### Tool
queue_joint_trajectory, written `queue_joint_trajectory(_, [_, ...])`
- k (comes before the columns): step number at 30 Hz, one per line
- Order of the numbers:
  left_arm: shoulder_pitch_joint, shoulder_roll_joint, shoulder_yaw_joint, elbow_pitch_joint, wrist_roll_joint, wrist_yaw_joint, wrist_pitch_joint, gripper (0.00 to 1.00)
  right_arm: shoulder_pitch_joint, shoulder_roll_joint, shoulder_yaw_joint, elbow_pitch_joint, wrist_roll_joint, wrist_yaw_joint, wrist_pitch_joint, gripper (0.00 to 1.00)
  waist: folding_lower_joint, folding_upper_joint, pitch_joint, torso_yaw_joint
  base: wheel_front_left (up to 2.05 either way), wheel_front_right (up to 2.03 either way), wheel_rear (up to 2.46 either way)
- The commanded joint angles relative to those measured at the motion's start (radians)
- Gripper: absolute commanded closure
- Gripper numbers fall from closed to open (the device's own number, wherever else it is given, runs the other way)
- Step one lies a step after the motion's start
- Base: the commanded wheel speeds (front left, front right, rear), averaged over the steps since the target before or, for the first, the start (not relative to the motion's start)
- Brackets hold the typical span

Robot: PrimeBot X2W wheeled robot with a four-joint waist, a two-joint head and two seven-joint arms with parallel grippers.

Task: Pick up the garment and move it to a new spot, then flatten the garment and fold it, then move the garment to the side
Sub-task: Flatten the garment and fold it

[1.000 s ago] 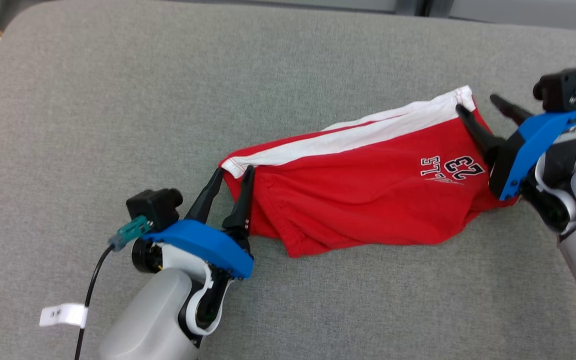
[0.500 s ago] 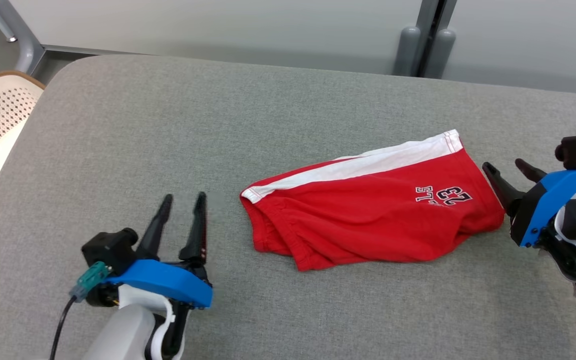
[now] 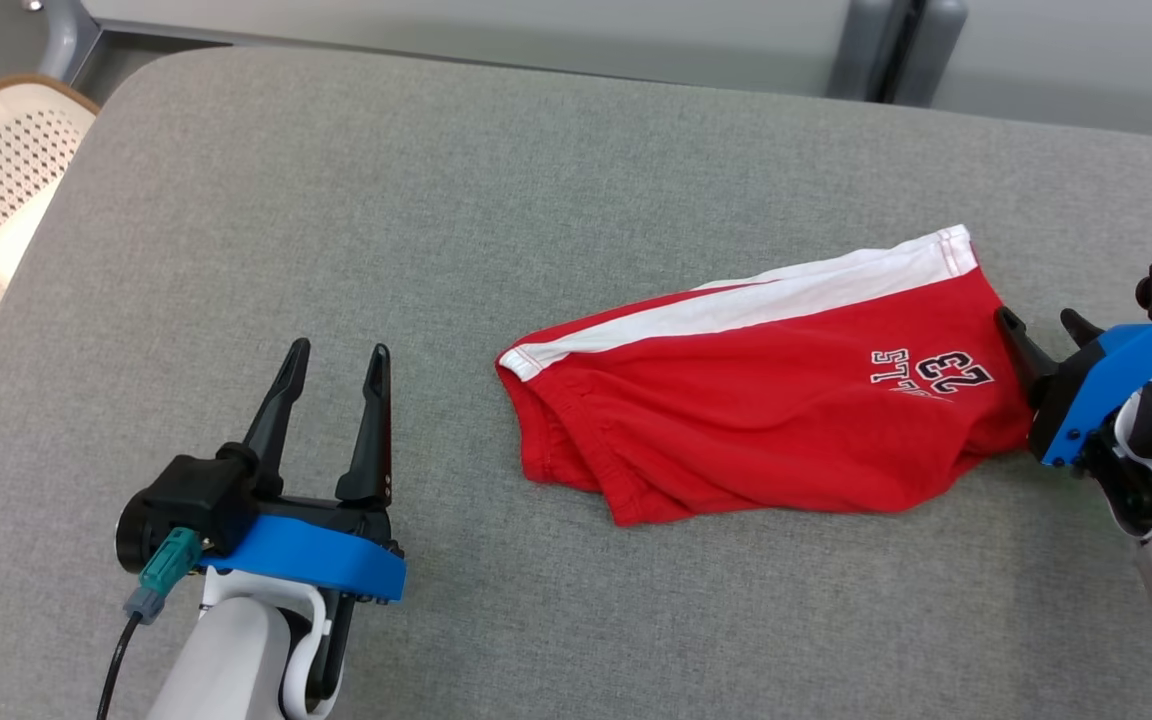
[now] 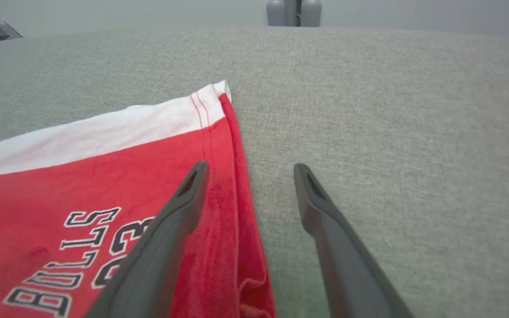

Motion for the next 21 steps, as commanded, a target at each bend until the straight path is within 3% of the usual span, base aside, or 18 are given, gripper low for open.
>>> queue_joint_trajectory(1, [0.009, -0.009, 0.016, -0.002, 0.014, -0.008, -0.002, 0.00, -0.019, 0.013, -0.014, 0.022, -0.024, 0.000, -0.003, 0.00, 0.0000, 0.0000, 0.014, 0.007, 0.00, 0.00, 0.00])
queue_joint_trajectory(7, [0.019, -0.040, 0.051, 0.006, 0.051, -0.029, -0.002, 0.00, -0.069, 0.069, -0.074, 0.119, -0.099, 0.000, 0.014, 0.00, 0.0000, 0.0000, 0.034, 0.030, 0.00, 0.00, 0.00])
queue_joint_trajectory(11, [0.021, -0.050, 0.060, 0.014, 0.063, -0.036, -0.002, 0.00, -0.079, 0.100, -0.059, 0.174, -0.159, 0.001, 0.061, 0.01, 0.0000, 0.0000, 0.033, 0.041, 0.00, 0.00, 0.00])
queue_joint_trajectory(12, [0.022, -0.051, 0.061, 0.016, 0.064, -0.037, -0.002, 0.00, -0.075, 0.113, -0.049, 0.181, -0.169, 0.002, 0.076, 0.54, 0.0000, 0.0000, 0.031, 0.042, 0.00, 0.00, 0.00])
queue_joint_trajectory(13, [0.024, -0.052, 0.063, 0.018, 0.063, -0.038, -0.002, 0.00, -0.072, 0.124, -0.044, 0.182, -0.175, 0.002, 0.079, 1.00, 0.0000, 0.0000, 0.029, 0.042, 0.00, 0.00, 0.00])
queue_joint_trajectory(21, [0.057, -0.046, 0.080, 0.032, 0.060, -0.043, -0.002, 0.00, -0.041, 0.116, -0.125, 0.157, -0.205, 0.000, -0.004, 1.00, 0.0000, 0.0000, -0.013, 0.000, 0.00, 0.00, 0.00])
